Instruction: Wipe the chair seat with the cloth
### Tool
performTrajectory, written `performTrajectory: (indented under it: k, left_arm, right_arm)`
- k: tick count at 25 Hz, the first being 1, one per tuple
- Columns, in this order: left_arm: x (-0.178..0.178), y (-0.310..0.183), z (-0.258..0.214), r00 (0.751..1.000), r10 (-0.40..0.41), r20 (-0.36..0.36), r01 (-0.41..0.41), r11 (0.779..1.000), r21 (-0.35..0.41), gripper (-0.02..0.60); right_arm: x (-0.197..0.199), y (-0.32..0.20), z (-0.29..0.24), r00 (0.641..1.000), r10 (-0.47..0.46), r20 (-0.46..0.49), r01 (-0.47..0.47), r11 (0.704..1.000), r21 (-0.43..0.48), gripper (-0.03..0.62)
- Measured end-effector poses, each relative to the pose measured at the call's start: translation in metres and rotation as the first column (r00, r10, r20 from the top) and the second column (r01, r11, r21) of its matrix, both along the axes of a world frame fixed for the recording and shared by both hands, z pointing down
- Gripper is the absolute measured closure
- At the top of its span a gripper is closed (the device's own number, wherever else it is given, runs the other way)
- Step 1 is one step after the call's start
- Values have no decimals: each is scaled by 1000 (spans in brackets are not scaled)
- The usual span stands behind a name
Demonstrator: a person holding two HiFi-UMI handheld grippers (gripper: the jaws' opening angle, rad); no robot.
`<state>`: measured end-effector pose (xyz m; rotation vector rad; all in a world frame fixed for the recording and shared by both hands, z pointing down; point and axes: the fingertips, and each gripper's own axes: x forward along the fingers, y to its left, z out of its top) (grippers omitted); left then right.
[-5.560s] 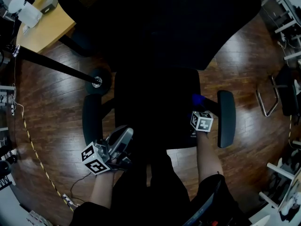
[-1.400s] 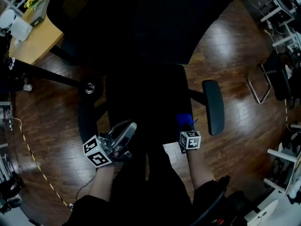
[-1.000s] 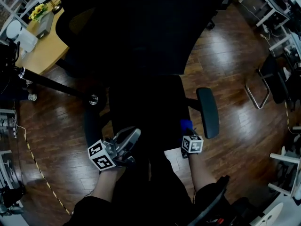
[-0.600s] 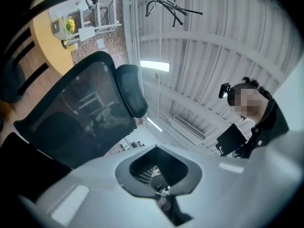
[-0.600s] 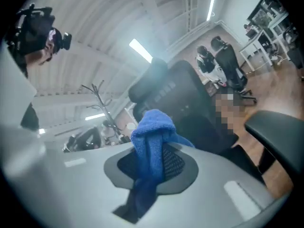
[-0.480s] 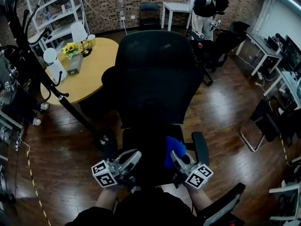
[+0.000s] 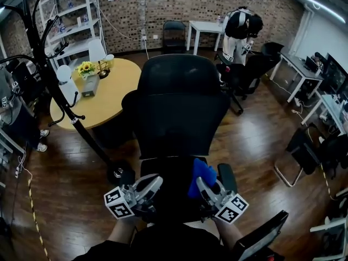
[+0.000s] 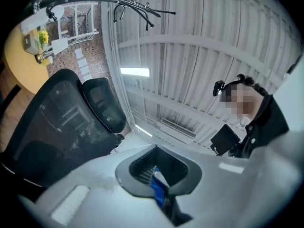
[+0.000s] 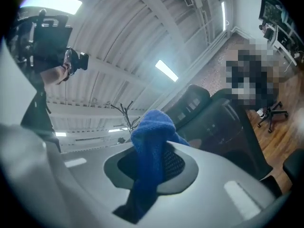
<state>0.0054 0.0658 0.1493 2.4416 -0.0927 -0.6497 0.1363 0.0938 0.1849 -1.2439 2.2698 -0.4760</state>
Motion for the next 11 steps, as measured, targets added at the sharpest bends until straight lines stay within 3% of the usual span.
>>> performTrajectory:
  k: [6, 11]
  left_arm:
    - [12, 7, -2, 1000, -2, -8, 2, 1000, 13, 581]
    - [20, 7, -7, 1000, -7, -15, 7, 1000, 4, 581]
  right_arm:
    - [-4, 7, 4, 1000, -18, -5, 18, 1000, 9, 534]
    - [-4, 7, -6, 997, -30, -64, 32, 999, 27, 534]
